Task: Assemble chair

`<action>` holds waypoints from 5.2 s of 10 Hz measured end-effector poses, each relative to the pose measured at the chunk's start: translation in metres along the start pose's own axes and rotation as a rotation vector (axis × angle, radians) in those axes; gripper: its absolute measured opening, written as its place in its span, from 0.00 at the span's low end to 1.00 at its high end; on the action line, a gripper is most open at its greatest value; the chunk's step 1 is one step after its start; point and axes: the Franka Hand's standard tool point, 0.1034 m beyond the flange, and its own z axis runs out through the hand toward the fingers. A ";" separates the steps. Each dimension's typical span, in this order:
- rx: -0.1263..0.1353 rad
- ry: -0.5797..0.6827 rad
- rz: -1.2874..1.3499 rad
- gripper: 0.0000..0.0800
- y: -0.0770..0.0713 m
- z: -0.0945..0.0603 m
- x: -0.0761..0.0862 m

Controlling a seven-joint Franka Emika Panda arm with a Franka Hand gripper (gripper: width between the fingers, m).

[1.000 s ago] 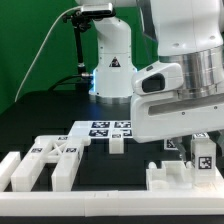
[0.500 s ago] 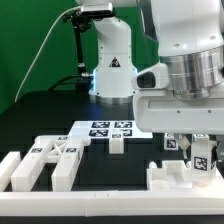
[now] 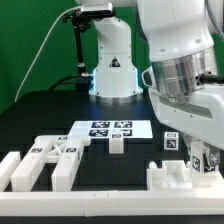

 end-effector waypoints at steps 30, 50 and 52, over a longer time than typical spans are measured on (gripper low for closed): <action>0.001 0.071 -0.794 0.81 0.003 -0.003 -0.003; -0.060 0.102 -0.471 0.42 0.003 0.003 -0.003; -0.083 0.085 -0.836 0.68 0.003 -0.001 0.006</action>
Offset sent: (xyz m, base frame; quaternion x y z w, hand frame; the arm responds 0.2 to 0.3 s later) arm 0.0043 0.0175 0.0112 0.0020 -0.0305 -0.4779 0.8779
